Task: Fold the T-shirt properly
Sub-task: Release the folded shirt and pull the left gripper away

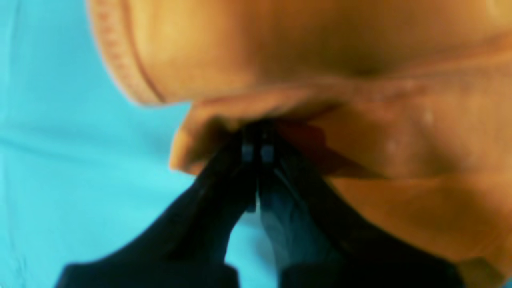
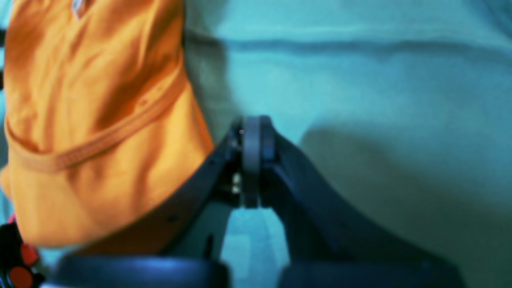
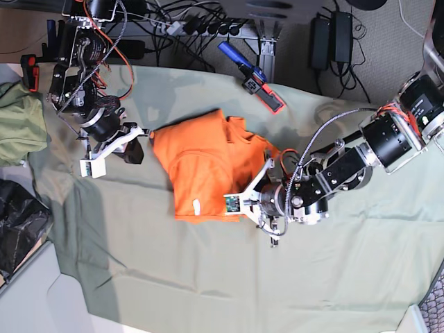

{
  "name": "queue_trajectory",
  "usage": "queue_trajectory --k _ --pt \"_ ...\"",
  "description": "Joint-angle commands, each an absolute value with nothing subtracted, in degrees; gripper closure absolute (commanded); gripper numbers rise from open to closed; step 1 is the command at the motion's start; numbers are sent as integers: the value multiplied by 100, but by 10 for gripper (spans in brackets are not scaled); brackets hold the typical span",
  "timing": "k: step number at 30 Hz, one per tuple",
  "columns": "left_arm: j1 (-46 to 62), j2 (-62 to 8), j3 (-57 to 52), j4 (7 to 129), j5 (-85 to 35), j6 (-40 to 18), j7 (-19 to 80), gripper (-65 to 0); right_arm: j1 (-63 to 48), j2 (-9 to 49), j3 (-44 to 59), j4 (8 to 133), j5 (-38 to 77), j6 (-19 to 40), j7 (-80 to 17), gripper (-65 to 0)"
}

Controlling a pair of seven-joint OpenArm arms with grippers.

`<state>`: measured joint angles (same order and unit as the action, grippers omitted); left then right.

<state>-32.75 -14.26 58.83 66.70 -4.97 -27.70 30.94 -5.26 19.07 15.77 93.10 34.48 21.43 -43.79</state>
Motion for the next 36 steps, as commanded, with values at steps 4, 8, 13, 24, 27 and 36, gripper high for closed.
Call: queue_trajectory --k 4,8,13,24,27,36 --pt "-3651 -1367 5756 6508 -331 -2832 3087 0 -580 1883 1610 9408 3745 2593 -4268 0" --pt "-3632 -1367 5234 6521 -401 -2827 3288 0 -718 1673 1610 9411 3765 2593 -4261 0" --pt "-3579 -1380 4305 6678 -1203 -2963 3747 0 -733 1466 1608 9413 3940 2596 -4246 0" --pt "-3079 -1542 2615 7301 -2567 -3677 4219 0 -733 915 1245 9417 4003 2598 -4248 0" --pt "-2939 -1638 2392 7356 -2899 -3822 4274 0 -733 884 1072 9441 3983 2598 -4248 0" --pt "-2502 -2147 1885 7356 -3516 -4000 4344 0 -733 871 860 9504 3994 2600 -4265 0"
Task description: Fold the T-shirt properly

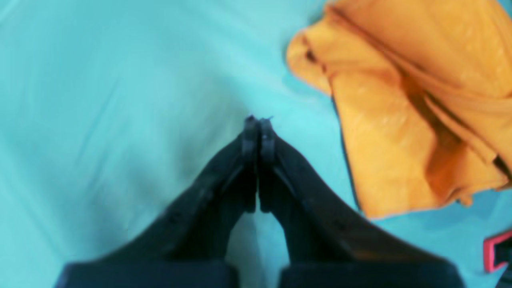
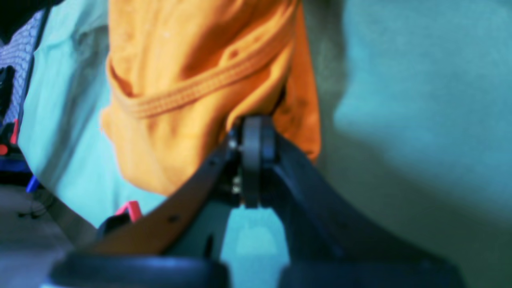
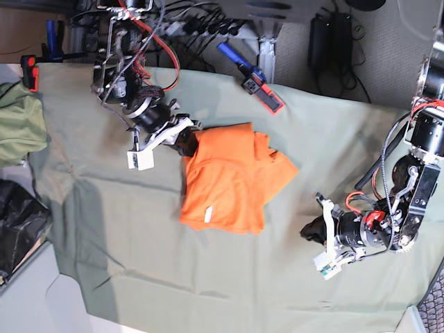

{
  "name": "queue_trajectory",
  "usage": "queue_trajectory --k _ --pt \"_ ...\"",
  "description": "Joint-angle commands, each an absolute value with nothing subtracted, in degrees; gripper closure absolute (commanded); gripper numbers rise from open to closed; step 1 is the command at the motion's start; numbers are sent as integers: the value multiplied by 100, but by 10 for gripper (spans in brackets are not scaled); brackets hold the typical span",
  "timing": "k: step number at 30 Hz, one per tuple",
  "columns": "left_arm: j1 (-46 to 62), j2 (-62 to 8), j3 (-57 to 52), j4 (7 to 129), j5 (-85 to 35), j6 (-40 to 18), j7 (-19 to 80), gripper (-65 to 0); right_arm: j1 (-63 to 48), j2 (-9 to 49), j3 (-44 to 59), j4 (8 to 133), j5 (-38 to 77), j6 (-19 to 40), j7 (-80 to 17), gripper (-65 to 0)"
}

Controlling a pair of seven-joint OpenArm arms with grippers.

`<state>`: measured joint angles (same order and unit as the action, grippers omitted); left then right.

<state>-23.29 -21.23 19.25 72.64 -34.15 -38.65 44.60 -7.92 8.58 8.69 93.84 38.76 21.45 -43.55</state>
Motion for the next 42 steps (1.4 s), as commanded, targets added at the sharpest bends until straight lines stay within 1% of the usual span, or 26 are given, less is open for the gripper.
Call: queue_trajectory --k 1,6,12,16,21,27,32,37,42 --pt "-2443 -2150 1758 7358 -3570 -4000 4359 0 -733 869 762 9504 3992 2600 -4263 0" --pt "-2112 -2213 1225 7491 -3669 -4000 4475 0 -731 869 414 9504 3865 2598 -4224 0" --pt "-1570 -2532 784 8427 -3675 -4000 4639 0 -733 908 718 9548 3682 2598 -4270 0" --pt "-1013 -2797 480 9297 -3754 -4000 4775 0 -735 1170 1059 9747 3684 2598 -4359 0" --pt "-121 -3124 56 10202 -3833 -4000 4917 0 -878 1686 1168 10173 3682 2598 -4486 0" --pt "1238 -3435 -650 10899 -4007 -4000 5135 0 -1730 2335 1168 10630 3688 2596 -4635 0" --pt "2657 -3509 -1474 11474 -4040 -4000 5153 0 -2827 2827 1179 10947 3684 2596 -4657 0" --pt "3927 -3507 -2167 11548 -4230 -4000 5148 0 -3767 2919 1208 10967 3577 2593 -4652 0" --pt "4864 -3505 -2261 11325 -4106 -4000 5113 0 -4593 2919 1208 10818 3533 2582 -4628 0"
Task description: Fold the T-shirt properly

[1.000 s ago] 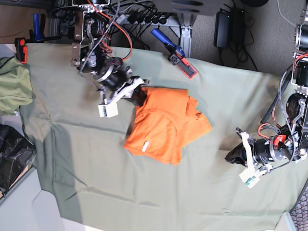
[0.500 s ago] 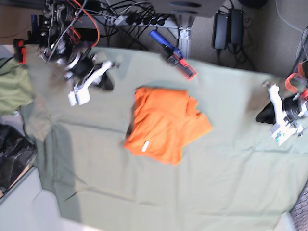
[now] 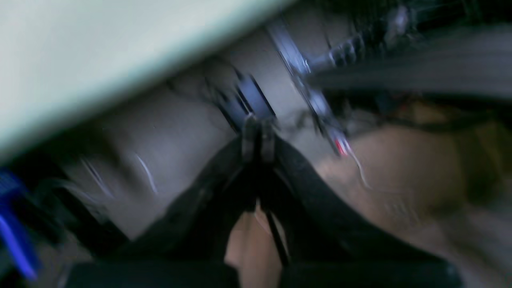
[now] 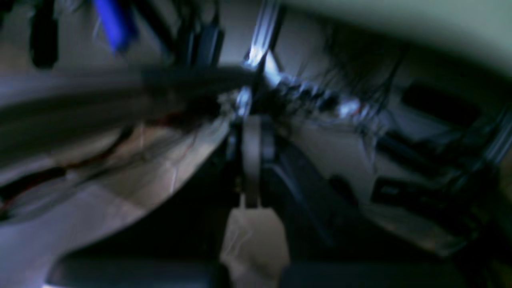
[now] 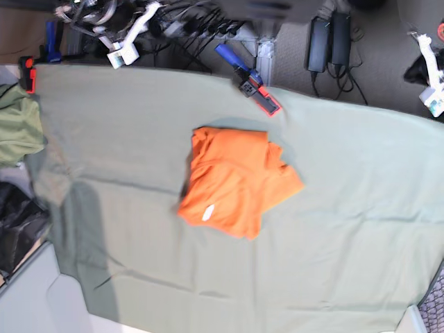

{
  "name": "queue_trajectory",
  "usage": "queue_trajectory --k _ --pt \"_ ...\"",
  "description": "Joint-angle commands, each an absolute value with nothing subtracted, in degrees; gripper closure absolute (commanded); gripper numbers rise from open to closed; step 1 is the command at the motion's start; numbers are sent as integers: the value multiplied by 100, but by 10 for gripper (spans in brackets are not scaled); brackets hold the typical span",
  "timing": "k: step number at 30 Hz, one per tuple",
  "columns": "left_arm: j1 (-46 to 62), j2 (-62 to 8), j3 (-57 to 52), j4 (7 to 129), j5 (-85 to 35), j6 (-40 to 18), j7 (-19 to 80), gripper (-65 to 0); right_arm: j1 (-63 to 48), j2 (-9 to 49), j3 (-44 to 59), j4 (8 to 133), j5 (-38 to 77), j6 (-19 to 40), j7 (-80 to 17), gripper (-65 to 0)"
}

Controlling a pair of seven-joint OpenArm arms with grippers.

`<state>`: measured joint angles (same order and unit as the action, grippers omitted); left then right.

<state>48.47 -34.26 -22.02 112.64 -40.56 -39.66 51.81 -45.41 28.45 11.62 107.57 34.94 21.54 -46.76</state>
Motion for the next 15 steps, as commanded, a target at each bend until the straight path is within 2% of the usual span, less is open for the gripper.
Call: queue_trajectory --k 1,4,9,15 --pt "4984 -3505 -2261 11236 -4088 -4000 5100 0 -4716 2919 1208 10770 3533 2576 -4624 0" --pt "5221 -3430 -2255 10833 -4049 -3994 5081 0 -4956 2919 1203 10571 3533 2576 -4609 0" --pt "5164 -3238 -2029 9577 -3496 -3492 5030 0 -5030 2919 1199 9835 3395 2571 -4501 0" --pt "4180 -3236 -777 7301 -2440 -2775 5015 0 -4523 2919 1151 8130 3164 2569 -4292 0"
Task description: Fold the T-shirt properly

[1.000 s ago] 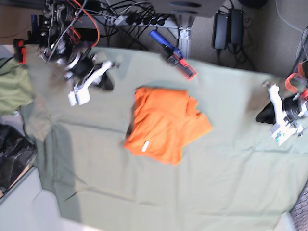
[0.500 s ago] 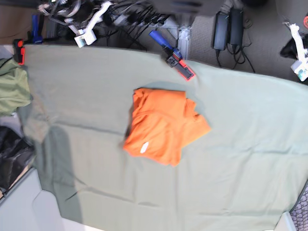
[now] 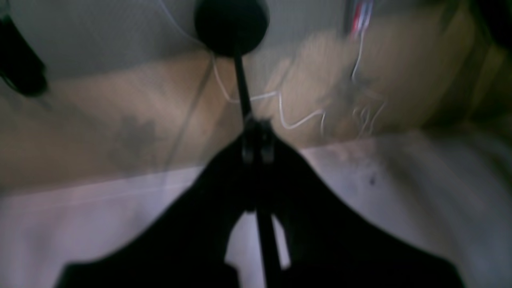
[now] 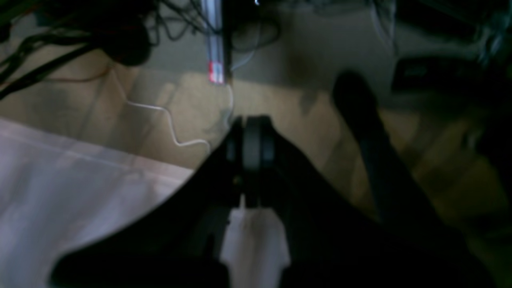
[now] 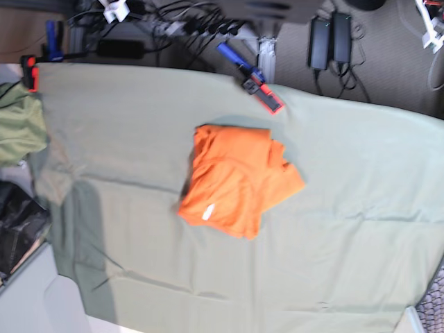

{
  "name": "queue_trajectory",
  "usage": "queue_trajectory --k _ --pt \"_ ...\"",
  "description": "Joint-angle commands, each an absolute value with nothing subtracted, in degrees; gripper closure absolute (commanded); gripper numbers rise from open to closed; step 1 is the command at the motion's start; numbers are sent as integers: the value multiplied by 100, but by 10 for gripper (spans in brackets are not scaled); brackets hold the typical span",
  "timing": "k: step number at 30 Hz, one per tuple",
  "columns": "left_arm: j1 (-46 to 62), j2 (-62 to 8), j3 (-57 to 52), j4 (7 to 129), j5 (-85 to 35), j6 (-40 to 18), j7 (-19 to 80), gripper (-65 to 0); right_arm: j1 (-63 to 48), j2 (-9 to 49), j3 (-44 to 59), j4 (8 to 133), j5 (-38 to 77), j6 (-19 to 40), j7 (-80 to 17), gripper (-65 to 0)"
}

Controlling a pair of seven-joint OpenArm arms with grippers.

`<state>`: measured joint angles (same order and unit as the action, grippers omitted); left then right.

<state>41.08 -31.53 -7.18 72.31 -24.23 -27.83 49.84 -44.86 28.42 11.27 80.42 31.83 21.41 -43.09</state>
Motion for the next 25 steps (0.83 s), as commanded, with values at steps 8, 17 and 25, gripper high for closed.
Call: queue_trajectory --k 8,17,25 --pt "1817 -2753 878 3992 -2056 -2679 4950 0 -3068 2915 403 5612 2934 2484 -4641 0" --pt "156 -1855 1737 2543 -2047 -2679 4716 0 -1573 2458 -1 4530 2432 2477 -4659 0" --pt "-86 -1503 2270 2545 -2051 -2506 4495 0 -982 1881 3 4541 2268 2484 -4650 0"
